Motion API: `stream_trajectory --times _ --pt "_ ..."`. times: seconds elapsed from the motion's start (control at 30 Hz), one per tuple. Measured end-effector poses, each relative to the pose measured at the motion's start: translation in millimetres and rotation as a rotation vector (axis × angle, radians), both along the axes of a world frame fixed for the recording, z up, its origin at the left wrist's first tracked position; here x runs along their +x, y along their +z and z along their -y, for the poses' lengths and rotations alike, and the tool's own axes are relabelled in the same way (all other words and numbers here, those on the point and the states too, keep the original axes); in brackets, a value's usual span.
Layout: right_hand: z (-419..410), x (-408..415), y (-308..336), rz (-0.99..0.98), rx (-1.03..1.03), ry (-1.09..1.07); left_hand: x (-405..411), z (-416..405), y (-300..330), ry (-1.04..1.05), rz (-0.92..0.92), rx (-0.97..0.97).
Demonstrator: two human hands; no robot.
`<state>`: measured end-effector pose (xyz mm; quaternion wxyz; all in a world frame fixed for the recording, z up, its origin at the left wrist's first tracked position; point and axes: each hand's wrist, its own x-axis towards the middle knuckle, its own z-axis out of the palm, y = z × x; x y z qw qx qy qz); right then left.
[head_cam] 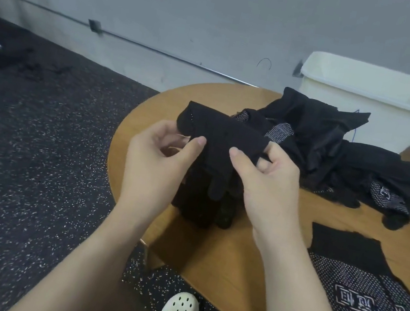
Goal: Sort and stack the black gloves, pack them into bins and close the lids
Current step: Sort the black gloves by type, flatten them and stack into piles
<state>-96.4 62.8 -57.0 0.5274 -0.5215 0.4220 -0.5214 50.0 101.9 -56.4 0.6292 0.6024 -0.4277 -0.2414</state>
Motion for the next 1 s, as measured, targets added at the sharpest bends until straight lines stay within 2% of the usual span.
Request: stream_trajectory --times 0.17,0.37,0.67,0.73,0.83,0.9,1.0 --pt "8.3 4.4 -7.2 -0.1 0.001 -0.062 2.1 7.1 -8.8 0.003 -0.067 0.031" --pt "15.9 2.5 -18.5 -0.258 -0.043 -0.154 2.4 10.7 -20.0 -0.005 -0.042 0.099" --pt "15.9 -14.1 -18.8 -0.363 0.029 -0.189 7.3 11.2 -29.3 0.051 -0.039 0.216" --pt "13.5 -16.8 -19.8 -0.452 -0.049 -0.246 7.5 13.6 -26.4 0.094 0.044 0.203" --pt "8.7 -19.3 -21.4 -0.709 -0.36 -0.333 8.3 25.5 -10.1 0.073 0.313 0.1" --pt "5.5 -15.6 -21.3 -0.775 -0.508 -0.254 6.8 32.0 -2.9 -0.023 0.471 0.052" --pt "1.0 -9.1 -26.4 -0.89 -0.565 -0.032 0.6 29.4 -13.0 -0.179 0.615 0.068"
